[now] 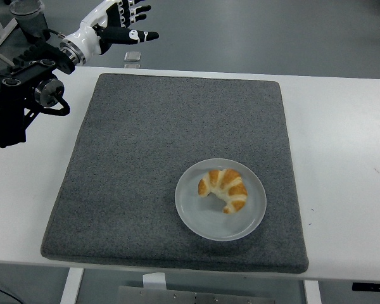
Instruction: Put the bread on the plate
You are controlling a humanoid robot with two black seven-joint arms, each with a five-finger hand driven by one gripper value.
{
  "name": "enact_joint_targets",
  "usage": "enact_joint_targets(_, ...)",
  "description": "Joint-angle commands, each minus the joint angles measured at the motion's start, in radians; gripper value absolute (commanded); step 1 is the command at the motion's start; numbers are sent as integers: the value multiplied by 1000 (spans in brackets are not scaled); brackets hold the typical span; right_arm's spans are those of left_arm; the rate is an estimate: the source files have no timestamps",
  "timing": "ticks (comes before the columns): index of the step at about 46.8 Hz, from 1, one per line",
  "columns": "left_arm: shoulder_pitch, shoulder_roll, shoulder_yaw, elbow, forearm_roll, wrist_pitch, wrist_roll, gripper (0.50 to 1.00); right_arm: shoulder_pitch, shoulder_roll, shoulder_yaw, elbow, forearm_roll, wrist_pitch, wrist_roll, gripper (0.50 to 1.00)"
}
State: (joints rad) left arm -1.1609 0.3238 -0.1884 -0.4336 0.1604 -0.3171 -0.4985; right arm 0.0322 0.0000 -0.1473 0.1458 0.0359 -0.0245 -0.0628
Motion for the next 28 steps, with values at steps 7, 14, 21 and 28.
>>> enact_joint_targets(7, 1, -12, 0, 73, -174, -69, 86, 992, 0, 0, 0, 0, -1, 0, 0, 930)
enact_joint_targets(14, 1, -12, -2, 75, -213, -69, 106, 992, 0, 0, 0, 0, -1, 0, 0, 930)
enact_joint_targets(21, 9, -11, -57, 75, -248, -74, 138, 992, -1, 0, 0, 0, -1, 0, 0, 932)
enact_joint_targets(28, 47, -6, -166, 76, -291, -82, 187, 990, 0, 0, 0, 0, -1, 0, 0, 932)
